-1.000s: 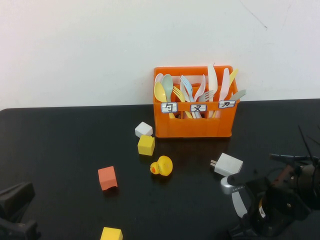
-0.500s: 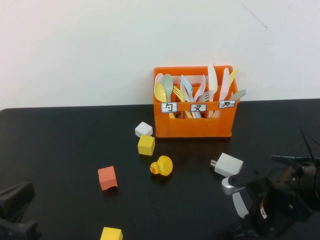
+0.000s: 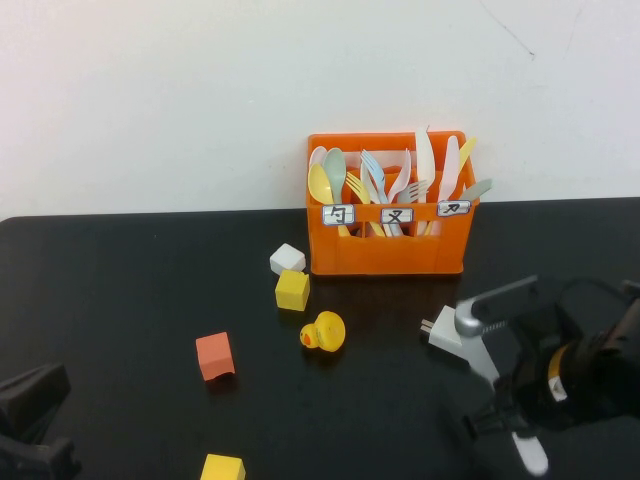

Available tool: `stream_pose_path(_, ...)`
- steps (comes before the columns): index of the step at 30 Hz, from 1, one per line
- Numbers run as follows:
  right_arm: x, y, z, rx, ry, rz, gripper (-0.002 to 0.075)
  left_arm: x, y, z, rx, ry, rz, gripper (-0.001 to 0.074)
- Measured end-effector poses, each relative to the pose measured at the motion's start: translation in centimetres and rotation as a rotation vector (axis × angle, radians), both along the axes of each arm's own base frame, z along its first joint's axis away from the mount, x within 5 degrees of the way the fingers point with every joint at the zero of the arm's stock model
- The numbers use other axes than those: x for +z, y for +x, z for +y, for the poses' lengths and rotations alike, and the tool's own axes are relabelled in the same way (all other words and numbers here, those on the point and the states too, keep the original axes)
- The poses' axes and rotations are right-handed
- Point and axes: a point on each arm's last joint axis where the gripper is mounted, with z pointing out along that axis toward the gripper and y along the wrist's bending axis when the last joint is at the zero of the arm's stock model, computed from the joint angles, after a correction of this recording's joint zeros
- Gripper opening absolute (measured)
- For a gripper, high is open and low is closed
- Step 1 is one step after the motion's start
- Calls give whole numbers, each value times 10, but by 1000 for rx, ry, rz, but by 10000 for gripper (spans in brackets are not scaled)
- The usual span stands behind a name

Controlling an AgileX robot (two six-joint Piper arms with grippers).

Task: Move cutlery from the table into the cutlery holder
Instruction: Pick up the knife, then place the knife on the box

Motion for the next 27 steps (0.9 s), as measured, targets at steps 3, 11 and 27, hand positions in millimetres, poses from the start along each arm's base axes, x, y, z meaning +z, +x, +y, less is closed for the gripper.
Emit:
stream_pose_path(3, 17, 2, 1, 49, 34, -100, 145, 0, 0, 0, 0, 0, 0, -1)
stream_pose_path(11, 48, 13, 16, 185, 190, -362, 144, 0, 0, 0, 0, -4, -3, -1)
stream_pose_path(27, 85, 77, -1, 106, 391, -674, 144, 1, 0, 0, 6, -23, -1, -1)
